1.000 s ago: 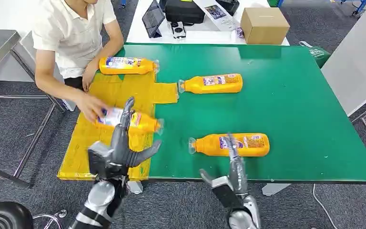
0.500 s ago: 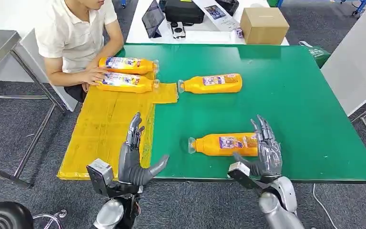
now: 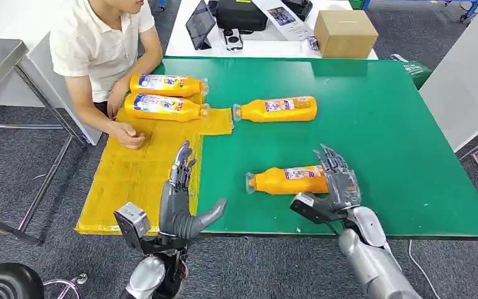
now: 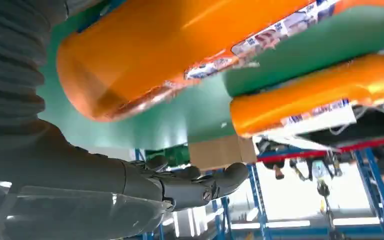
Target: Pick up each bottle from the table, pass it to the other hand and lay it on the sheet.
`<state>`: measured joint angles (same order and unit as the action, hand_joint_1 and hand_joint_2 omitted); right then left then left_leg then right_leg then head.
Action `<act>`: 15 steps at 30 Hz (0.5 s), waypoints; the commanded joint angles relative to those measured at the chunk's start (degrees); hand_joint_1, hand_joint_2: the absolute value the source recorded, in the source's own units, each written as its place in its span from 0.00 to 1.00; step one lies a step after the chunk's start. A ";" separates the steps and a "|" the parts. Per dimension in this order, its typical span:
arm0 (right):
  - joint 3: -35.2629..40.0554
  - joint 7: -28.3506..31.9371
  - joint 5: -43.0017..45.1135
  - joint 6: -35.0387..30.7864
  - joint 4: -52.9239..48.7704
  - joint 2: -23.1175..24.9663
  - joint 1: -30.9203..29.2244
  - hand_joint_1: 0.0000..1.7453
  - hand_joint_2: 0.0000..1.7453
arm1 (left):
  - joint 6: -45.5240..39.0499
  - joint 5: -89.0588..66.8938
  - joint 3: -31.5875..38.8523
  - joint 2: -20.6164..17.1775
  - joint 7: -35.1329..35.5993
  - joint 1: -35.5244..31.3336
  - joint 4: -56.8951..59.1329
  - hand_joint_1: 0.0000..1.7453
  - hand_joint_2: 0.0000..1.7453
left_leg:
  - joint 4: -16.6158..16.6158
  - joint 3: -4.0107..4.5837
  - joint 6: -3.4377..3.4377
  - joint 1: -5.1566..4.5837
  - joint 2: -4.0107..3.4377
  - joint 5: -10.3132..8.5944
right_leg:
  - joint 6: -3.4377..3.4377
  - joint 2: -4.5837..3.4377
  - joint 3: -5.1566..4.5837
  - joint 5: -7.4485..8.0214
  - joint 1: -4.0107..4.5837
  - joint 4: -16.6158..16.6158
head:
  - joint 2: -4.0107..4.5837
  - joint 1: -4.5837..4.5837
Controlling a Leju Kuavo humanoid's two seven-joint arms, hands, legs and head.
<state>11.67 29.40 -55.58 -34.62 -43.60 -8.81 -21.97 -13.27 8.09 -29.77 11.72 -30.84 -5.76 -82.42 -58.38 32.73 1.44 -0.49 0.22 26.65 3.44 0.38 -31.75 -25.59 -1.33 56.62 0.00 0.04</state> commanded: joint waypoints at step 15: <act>9.46 -3.81 -2.58 13.21 14.75 1.16 -7.43 0.00 1.00 | 0.48 0.22 -3.04 -0.55 1.86 -3.80 4.93 0.00 1.00 | 0.02 -0.05 -0.10 0.11 -0.06 -0.06 | -0.16 -0.06 0.04 0.09 0.12 -0.06 | 0.00 0.00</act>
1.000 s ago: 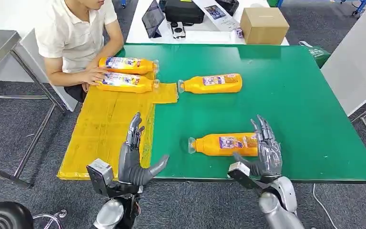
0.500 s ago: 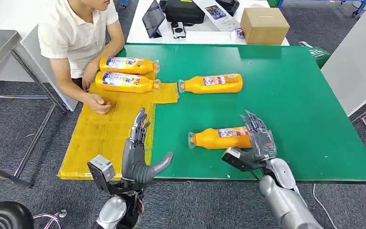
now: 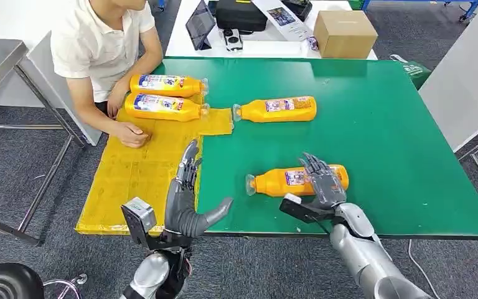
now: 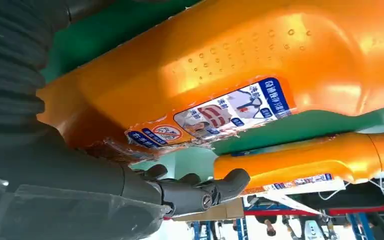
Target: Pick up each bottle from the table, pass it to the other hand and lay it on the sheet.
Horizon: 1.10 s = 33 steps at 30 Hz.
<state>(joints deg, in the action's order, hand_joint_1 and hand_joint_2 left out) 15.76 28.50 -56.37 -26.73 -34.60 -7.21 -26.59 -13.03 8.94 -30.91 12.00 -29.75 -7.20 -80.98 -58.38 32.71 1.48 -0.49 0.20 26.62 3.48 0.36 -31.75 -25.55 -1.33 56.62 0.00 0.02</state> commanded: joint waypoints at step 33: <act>14.31 -30.10 -11.90 19.41 -12.32 -7.06 2.28 0.00 1.00 | 3.25 -3.20 0.72 0.11 5.53 0.80 0.42 0.00 1.00 | 0.03 -0.21 -0.05 0.11 -0.02 -0.12 | -0.11 -0.10 0.26 0.16 0.11 -0.14 | 0.00 0.02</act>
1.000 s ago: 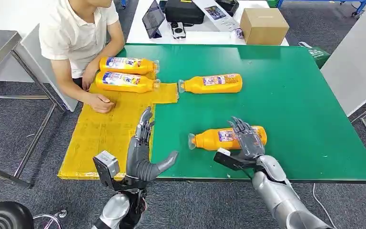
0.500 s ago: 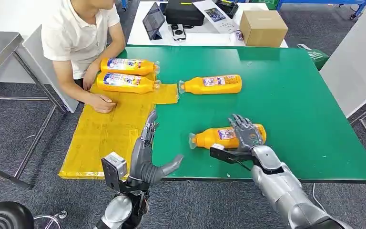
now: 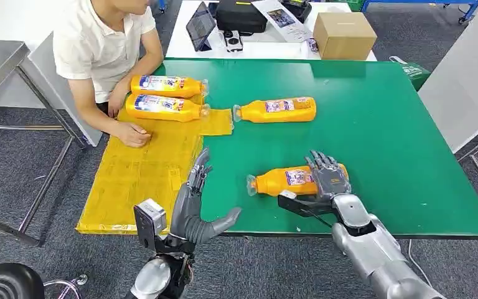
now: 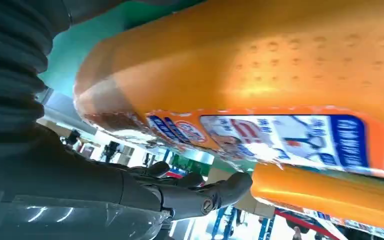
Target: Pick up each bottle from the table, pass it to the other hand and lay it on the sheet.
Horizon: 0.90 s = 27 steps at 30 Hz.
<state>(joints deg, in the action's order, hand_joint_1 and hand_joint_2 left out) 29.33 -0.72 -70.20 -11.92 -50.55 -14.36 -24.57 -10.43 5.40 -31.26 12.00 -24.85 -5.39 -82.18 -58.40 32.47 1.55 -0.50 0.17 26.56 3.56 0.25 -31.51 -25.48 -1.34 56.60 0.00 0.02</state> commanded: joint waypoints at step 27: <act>-7.63 19.50 22.61 9.75 16.90 3.48 -1.90 1.00 1.00 | 6.49 9.51 2.58 0.49 0.63 -4.46 6.40 0.00 1.00 | 0.11 -0.23 -0.09 0.15 0.19 -0.19 | -0.32 0.20 0.31 0.22 0.16 -0.24 | 0.00 0.00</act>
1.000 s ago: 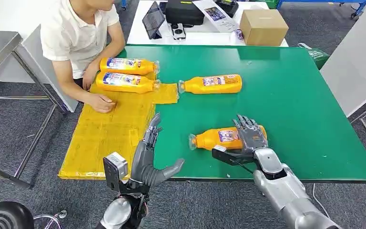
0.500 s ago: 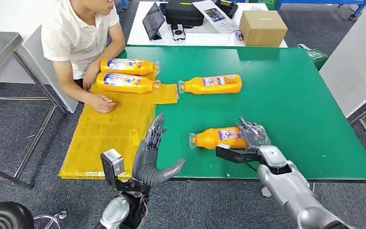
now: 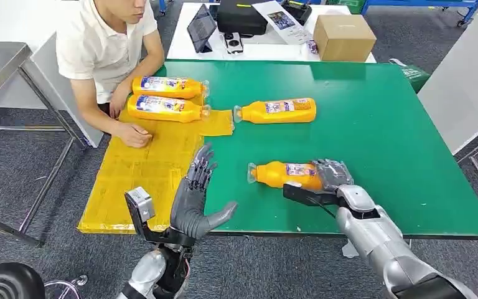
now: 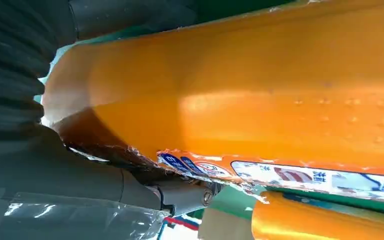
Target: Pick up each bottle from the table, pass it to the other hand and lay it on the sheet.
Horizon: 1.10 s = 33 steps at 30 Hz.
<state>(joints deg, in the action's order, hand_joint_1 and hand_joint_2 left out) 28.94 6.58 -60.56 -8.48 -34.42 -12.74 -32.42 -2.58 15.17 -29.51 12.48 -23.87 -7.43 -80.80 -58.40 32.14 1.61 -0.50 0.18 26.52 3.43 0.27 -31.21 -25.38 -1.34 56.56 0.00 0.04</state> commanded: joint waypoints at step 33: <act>-7.94 22.81 40.44 7.40 -25.44 12.18 22.24 1.00 1.00 | -6.51 18.68 -2.37 -1.90 2.75 1.15 15.12 0.00 1.00 | 0.04 0.65 -0.16 0.18 -0.21 0.03 | -0.18 -0.18 -0.64 0.05 0.22 -0.04 | 0.00 -0.02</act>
<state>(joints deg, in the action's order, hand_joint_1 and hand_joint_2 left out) 19.08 29.51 -20.17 -1.22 -59.87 -1.99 -11.83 -9.42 36.87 -29.46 13.40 -14.89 -6.53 -59.82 -58.39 32.82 1.56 -0.41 -0.01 26.55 3.40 0.12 -31.88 -25.36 -1.21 56.57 0.00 0.02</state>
